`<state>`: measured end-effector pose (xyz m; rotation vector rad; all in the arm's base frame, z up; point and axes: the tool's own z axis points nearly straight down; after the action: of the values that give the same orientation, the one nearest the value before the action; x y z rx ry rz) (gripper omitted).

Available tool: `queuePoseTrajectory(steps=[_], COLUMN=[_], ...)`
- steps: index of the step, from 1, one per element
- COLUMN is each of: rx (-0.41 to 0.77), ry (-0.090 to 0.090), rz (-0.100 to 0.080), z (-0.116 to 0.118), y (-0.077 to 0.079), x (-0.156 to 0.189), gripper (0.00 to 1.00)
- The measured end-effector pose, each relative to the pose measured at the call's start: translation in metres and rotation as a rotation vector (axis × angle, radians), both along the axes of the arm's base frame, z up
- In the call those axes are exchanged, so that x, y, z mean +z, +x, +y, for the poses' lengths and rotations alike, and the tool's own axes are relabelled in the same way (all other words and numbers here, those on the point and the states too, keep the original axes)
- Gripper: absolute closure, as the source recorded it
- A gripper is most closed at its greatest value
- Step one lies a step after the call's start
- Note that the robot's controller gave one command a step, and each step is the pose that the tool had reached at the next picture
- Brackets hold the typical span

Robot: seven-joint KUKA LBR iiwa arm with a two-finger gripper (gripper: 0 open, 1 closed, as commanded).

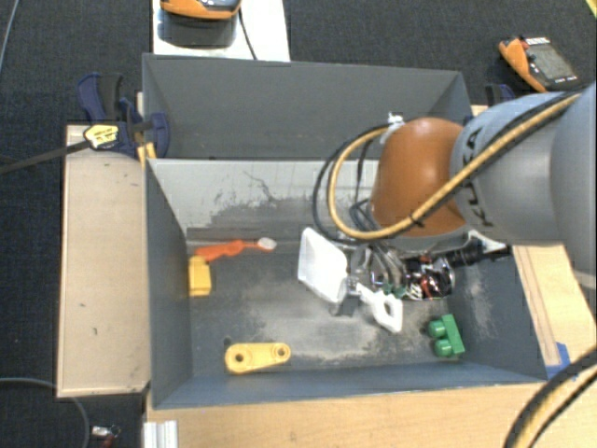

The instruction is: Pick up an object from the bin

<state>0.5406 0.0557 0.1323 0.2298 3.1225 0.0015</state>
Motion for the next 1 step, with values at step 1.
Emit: queuePoseTrajectory(steps=[1], rx=[-0.024], ry=[-0.005], rz=[0.001], z=[-0.0281], y=[0.0195], x=[-0.0619], gripper=[1.0])
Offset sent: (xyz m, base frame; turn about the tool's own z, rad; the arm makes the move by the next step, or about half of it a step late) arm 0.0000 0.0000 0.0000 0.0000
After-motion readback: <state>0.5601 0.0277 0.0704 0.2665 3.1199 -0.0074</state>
